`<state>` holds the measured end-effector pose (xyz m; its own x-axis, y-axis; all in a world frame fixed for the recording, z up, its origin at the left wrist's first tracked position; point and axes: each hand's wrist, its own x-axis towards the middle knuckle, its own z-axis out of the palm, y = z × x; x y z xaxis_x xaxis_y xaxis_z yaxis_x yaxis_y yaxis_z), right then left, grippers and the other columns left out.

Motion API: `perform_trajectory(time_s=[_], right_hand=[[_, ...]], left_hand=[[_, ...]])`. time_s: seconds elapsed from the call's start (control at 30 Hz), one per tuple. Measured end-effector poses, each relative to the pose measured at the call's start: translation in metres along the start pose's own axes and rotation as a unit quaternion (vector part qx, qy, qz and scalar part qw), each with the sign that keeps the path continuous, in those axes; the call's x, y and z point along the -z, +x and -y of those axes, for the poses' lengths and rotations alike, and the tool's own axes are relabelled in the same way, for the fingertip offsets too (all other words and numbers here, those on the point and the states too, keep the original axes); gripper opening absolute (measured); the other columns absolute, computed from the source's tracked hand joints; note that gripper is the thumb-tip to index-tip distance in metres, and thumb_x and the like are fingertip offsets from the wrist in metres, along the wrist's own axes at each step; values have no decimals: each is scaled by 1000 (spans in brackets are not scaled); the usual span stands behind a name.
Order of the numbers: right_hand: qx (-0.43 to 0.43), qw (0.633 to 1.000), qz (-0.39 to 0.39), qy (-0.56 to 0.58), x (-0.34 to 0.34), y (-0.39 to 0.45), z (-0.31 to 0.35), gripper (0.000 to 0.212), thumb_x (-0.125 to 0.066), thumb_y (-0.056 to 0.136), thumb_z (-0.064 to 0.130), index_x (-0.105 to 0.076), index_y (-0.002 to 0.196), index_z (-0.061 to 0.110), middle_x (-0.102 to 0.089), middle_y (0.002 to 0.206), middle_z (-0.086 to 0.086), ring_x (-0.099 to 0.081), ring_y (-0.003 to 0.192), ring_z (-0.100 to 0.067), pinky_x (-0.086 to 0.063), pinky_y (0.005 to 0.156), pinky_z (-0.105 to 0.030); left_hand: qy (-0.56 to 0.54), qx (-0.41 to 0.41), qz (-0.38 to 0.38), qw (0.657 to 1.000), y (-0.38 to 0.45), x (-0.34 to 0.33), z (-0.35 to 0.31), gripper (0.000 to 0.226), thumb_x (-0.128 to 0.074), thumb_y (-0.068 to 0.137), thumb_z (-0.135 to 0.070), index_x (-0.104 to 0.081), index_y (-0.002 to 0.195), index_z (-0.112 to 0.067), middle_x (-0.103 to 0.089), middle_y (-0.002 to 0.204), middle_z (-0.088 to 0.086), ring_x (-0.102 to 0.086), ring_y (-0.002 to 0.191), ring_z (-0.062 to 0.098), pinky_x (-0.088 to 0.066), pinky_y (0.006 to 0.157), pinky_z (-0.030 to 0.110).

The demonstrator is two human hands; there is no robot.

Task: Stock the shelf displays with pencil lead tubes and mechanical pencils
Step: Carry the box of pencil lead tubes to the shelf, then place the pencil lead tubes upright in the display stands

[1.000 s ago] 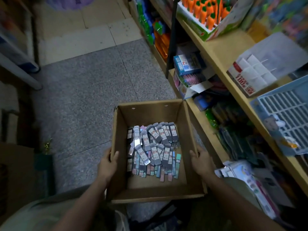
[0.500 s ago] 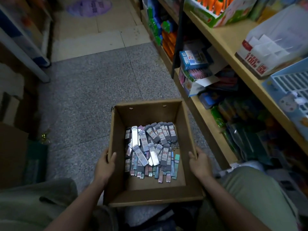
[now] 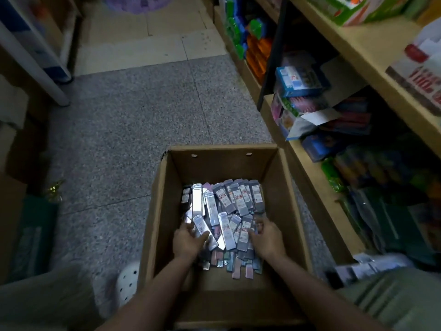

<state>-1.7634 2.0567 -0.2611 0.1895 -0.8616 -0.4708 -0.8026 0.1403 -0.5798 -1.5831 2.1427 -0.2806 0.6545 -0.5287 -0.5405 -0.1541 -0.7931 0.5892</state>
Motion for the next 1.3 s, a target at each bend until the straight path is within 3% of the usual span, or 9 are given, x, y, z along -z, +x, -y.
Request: perform_trajectory(time_s=[0.17,0.43,0.67,0.83,0.93,1.1,1.17,1.23,1.3], right_hand=[[-95,995,3,6,-27,30,-21,45,-67,90,35,-59,122,4,-65,118,-17,-60,110,-31,-48,93,-35],[-94,995,-21,10,-40,52,-20,52,-77,82,22,-58,130,16,-53,124,-19,-54,115,-33,-44,100,-38],[-73,984,-113,121,-39,38,-22,36,-74,82,3,-66,117,7,-60,105,-13,-59,85,-21,-46,78,-23],[-95,946,-46,306,-42,12,-15,31,-76,80,0,-65,110,3,-71,96,-16,-64,74,-14,-49,55,-10],[-85,934,-15,346,-52,-4,-6,30,-79,78,2,-67,105,-1,-72,96,-19,-68,79,-18,-56,68,-23],[-19,963,-9,269,-50,-7,3,20,-65,92,11,-73,107,2,-74,100,-13,-69,91,-22,-55,87,-33],[5,984,32,178,-42,-5,2,25,-56,97,13,-70,117,7,-70,116,-11,-63,100,-15,-48,92,-24],[15,998,13,54,-34,2,-8,37,-51,100,15,-55,137,15,-53,138,-9,-51,117,-12,-39,99,-19],[-10,999,17,-50,-30,7,-21,53,-47,101,19,-31,151,18,-25,157,-11,-29,142,-22,-29,115,-32]], left_hand=[[-15,57,-29,998,28,-24,11,57,-83,74,-30,-56,117,-3,-63,117,16,-61,106,32,-47,87,34],[-2,14,-71,997,35,-44,9,45,-83,74,-18,-60,109,-1,-53,119,19,-52,111,34,-42,95,35],[-101,-58,-62,991,21,-36,10,14,-59,92,-4,-52,103,-8,-61,87,7,-58,83,24,-39,71,23],[-218,-42,89,971,3,-35,-12,10,-44,100,-5,-39,107,-12,-59,78,6,-56,66,16,-46,64,19],[-263,0,173,949,-11,-38,-18,15,-52,99,-12,-44,111,-16,-59,76,1,-55,58,1,-44,54,16],[-304,22,213,928,-17,-33,-17,33,-62,91,-2,-48,118,-13,-70,103,14,-65,82,20,-54,71,32],[-278,30,186,942,-13,-31,-13,27,-64,89,-2,-51,109,-15,-63,103,22,-58,87,26,-49,78,42],[-261,42,155,952,-6,-29,-6,27,-67,88,-5,-53,109,-16,-59,108,25,-58,93,29,-50,85,47],[-249,57,137,957,0,-28,0,39,-69,88,-8,-50,122,-10,-58,120,22,-59,103,32,-50,95,44]])
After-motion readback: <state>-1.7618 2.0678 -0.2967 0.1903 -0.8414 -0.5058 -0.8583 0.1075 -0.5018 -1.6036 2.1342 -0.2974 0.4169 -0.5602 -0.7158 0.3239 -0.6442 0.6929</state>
